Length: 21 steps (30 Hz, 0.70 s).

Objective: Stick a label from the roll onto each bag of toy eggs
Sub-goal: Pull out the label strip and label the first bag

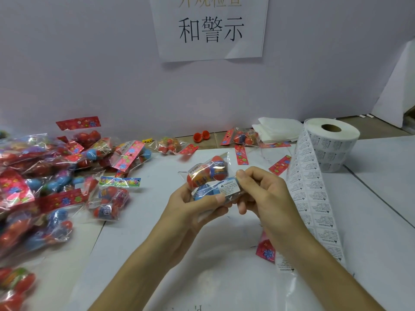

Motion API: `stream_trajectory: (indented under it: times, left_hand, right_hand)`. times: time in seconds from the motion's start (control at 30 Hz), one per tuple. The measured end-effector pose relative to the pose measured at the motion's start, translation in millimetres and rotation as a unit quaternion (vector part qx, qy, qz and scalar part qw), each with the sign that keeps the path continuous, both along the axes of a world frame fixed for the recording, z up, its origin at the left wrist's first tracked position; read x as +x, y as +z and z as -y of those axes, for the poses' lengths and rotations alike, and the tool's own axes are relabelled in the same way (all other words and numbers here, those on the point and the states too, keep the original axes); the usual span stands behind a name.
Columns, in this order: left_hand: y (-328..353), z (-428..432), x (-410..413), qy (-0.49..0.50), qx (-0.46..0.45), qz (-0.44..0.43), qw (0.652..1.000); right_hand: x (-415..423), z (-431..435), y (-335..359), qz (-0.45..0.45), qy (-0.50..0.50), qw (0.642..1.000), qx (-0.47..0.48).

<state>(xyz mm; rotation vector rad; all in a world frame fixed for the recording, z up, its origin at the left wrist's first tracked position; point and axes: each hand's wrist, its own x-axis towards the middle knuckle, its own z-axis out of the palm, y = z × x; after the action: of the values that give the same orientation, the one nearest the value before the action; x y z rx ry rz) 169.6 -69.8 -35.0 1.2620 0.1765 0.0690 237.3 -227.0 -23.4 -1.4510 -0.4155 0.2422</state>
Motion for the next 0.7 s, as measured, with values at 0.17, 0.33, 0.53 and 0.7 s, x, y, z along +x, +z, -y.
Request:
stream_trajectory:
  times: [0.17, 0.33, 0.53, 0.7]
  left_hand:
    - [-7, 1, -1, -0.021, -0.062, -0.003, 0.998]
    - [2, 6, 9, 0.007, -0.054, -0.047, 0.997]
    - [-2, 1, 8, 0.098, -0.051, -0.058, 0.992]
    - [-5, -2, 5, 0.107, -0.029, -0.045, 0.993]
  right_hand:
    - [2, -1, 0, -0.024, -0.003, 1.000, 0.012]
    - [1, 0, -4, 0.061, -0.027, 0.996, -0.053]
    - [0, -4, -6, 0.060, -0.021, 0.994, -0.089]
    - [-1, -3, -5, 0.048, 0.002, 0.995, -0.090]
